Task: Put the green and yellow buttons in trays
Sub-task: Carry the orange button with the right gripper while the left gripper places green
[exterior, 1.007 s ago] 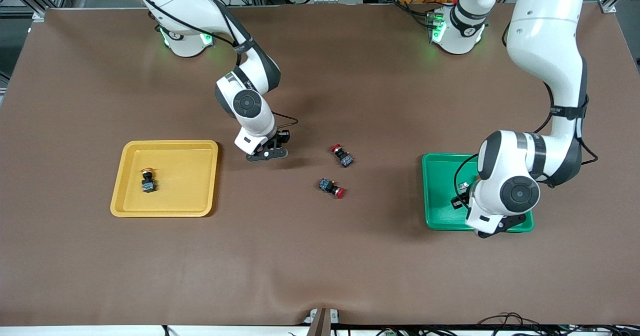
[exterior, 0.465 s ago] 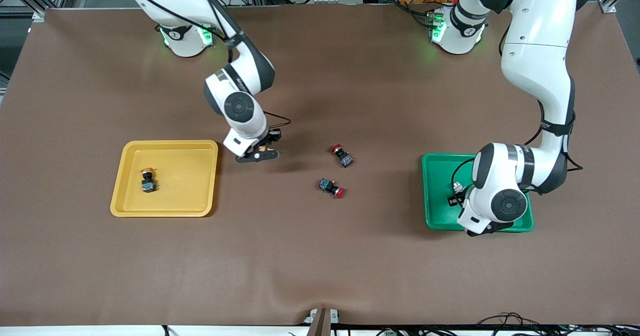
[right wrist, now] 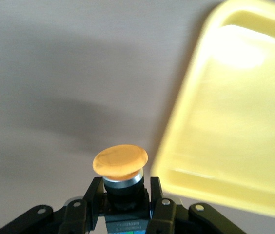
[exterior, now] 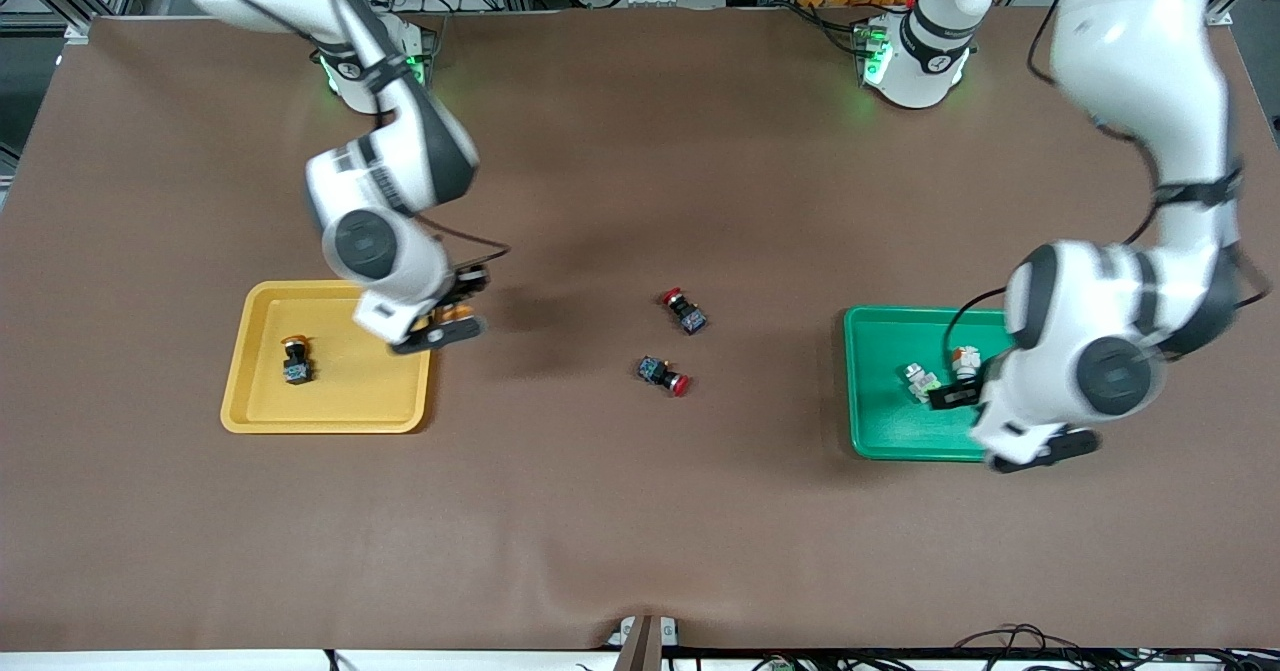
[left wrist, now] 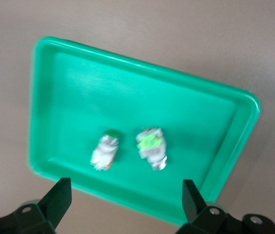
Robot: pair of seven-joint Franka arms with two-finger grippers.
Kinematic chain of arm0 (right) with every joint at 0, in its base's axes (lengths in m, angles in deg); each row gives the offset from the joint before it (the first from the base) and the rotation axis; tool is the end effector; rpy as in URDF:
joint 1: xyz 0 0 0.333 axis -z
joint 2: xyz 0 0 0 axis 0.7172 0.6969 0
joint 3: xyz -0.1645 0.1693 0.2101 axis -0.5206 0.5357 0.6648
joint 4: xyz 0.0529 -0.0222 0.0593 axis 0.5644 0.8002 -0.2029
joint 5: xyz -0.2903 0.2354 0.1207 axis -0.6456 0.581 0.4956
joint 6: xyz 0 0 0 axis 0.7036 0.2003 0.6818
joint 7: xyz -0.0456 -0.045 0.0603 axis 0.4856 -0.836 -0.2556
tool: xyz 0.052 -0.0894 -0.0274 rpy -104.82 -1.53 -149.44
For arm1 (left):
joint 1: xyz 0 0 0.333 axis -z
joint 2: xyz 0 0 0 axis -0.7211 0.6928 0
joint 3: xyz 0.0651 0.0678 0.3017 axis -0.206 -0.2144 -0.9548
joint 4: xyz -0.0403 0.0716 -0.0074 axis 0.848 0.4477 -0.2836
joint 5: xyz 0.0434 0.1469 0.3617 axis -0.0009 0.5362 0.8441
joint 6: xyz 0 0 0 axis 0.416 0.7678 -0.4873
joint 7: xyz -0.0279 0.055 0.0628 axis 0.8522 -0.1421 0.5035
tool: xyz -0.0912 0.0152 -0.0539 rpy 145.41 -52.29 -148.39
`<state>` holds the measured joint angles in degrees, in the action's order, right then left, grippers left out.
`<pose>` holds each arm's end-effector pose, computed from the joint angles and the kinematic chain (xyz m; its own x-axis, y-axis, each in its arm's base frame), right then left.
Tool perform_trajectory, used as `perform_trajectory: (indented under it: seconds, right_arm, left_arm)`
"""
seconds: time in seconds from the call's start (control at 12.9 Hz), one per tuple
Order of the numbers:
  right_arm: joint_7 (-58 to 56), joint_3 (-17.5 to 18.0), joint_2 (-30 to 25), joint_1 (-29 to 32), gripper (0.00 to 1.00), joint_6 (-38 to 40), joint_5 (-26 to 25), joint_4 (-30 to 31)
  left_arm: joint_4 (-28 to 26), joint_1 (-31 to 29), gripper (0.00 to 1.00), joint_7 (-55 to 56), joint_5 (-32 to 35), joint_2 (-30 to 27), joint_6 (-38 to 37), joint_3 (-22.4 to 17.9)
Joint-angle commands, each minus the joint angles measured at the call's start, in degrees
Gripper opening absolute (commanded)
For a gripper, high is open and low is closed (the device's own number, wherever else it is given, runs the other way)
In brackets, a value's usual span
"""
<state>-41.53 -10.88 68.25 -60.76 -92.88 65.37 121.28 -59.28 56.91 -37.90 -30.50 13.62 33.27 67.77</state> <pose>0.5613 0.2003 0.3011 0.9250 0.2964 -0.2378 0.2999 -0.9537 -0.0223 0.6818 -0.0776 0.3667 0.9642 0.2276 -0.1360 0.2080 -0.9674 -0.1445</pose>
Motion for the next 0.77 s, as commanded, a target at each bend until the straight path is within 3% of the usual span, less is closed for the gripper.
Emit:
perform_trajectory:
  seconds: [0.0,0.23,0.46,0.7]
  right_arm:
    - [-12.03,1.01,-0.85,8.15,0.00,1.96,-1.20,0.15]
    - [-14.35,1.01,-0.93,11.51,0.00,1.17,-4.18,1.81]
    - [-15.06,1.01,-0.06,12.30,0.00,-2.41,-5.15,2.26]
    - [-16.37,1.01,4.41,13.44,0.00,-12.26,-6.74,3.40]
  left_arm:
    - [-8.24,-1.53,1.00,-4.73,0.07,-10.75,-2.01,0.48]
    - [-15.55,-1.44,1.00,-8.60,-0.02,-21.83,-2.79,0.56]
    - [-14.61,-1.27,1.00,-14.93,-0.19,-26.60,-8.85,0.74]
    - [-11.97,-1.62,1.00,-19.41,-0.02,-30.20,-15.26,1.18]
